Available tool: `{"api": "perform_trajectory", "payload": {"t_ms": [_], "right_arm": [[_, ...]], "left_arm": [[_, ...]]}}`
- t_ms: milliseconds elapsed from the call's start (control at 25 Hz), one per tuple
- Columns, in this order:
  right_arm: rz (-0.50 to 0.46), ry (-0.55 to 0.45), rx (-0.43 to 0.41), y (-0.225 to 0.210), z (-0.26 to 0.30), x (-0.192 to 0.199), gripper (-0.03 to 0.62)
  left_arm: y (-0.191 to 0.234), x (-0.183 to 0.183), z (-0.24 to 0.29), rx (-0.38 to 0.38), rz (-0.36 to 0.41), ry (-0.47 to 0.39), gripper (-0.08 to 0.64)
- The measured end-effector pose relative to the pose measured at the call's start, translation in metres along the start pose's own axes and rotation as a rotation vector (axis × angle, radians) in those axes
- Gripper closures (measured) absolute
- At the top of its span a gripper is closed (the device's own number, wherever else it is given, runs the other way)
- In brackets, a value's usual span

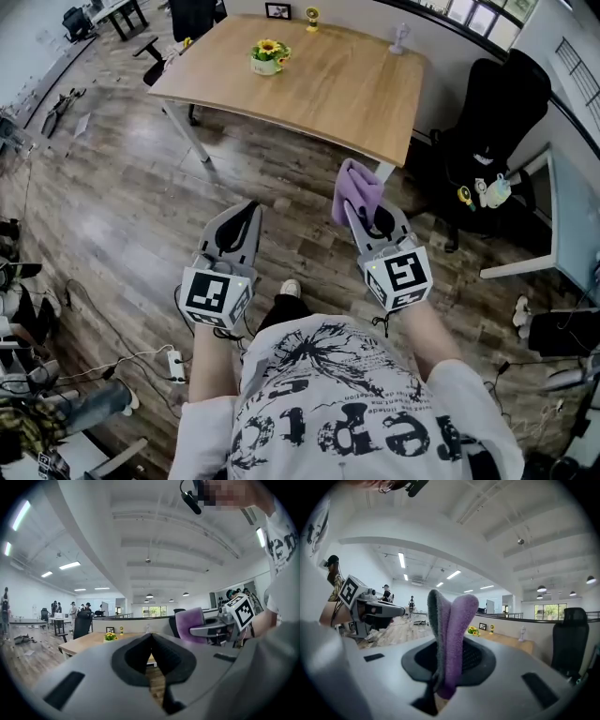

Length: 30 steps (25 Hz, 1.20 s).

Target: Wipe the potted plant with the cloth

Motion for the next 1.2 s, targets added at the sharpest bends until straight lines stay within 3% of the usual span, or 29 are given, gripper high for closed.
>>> {"api": "perform_trajectory", "payload": {"t_ms": [280,680,1000,1200], "right_arm": [[0.016,0.018,-0.026,-0.014,0.073,-0.006,0.528],[0.060,0.098,0.039,-0.034,0.198,-0.013,0.526],[0.014,0.147,-0.024,-0.057,0.291,-0.007,0.526],[0.012,0.173,-0.075,-0.098,0.364,-0.001,0.525]], "left_arm": [[0.063,0.005,0.040,0.000,-0.016,0.011,0.557],[0.182,0.021,0.100,0.001,-0.036,0.040,0.557],[0.239,0.039,0.158,-0.033,-0.084,0.067,0.557],[0.274,0.049,0.213,-0.073,-0.103,0.079,0.557]]}}
Point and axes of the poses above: the fingertips, and each gripper's own axes: z forward along the fingers, y to its left, x out of its underside, the point moved 9 cm from there along -z, backward along the fingers, and after that the axes turned 5 degrees about -x, right-handed, at the moved point
